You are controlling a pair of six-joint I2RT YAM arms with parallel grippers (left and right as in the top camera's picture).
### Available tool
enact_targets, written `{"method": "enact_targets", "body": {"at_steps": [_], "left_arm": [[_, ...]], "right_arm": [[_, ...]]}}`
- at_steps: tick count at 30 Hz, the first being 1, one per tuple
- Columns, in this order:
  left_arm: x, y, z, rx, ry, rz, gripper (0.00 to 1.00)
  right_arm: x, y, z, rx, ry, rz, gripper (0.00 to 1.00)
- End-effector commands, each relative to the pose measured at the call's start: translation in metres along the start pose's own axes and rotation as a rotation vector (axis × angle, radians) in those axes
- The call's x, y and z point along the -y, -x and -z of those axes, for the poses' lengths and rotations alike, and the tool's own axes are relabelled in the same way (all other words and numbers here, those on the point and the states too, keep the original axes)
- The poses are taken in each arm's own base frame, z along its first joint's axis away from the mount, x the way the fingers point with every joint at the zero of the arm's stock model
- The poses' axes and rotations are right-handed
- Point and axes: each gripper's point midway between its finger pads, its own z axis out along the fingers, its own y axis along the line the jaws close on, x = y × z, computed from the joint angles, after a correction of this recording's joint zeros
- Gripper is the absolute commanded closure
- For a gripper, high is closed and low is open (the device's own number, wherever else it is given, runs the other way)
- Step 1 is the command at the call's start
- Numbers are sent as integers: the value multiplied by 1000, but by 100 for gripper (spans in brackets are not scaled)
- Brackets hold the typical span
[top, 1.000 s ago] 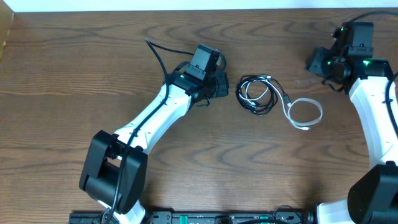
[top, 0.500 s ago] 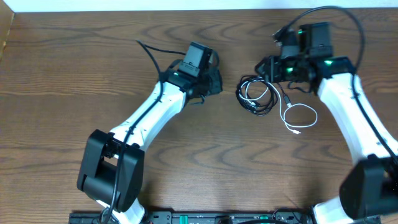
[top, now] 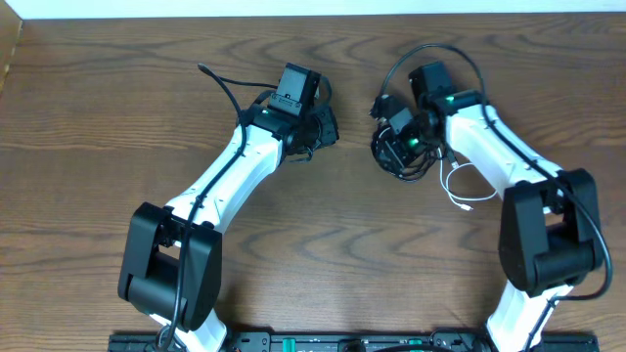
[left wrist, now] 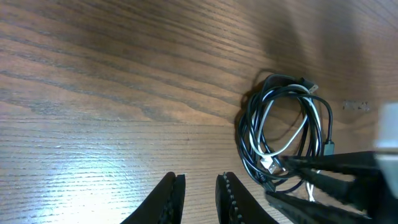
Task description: Untangle cables
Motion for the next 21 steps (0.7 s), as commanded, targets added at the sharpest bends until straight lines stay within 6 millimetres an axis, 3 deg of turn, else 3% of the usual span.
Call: {"method": "enact_targets", "body": {"at_steps": [1, 11, 17, 21], "left_arm": [[-2, -2, 0, -5, 9, 11, 77], [-2, -2, 0, -5, 10, 11, 76], [-2, -2, 0, -4, 10, 11, 76], [-3, -2, 0, -3, 12, 11, 76]], "right_arm": [[8, -4, -12, -35, -25, 73, 68], [23, -4, -33, -38, -51, 129, 64], [28, -3, -35, -35, -75, 133, 69], [27, -5, -35, -45, -69, 127, 78]]}}
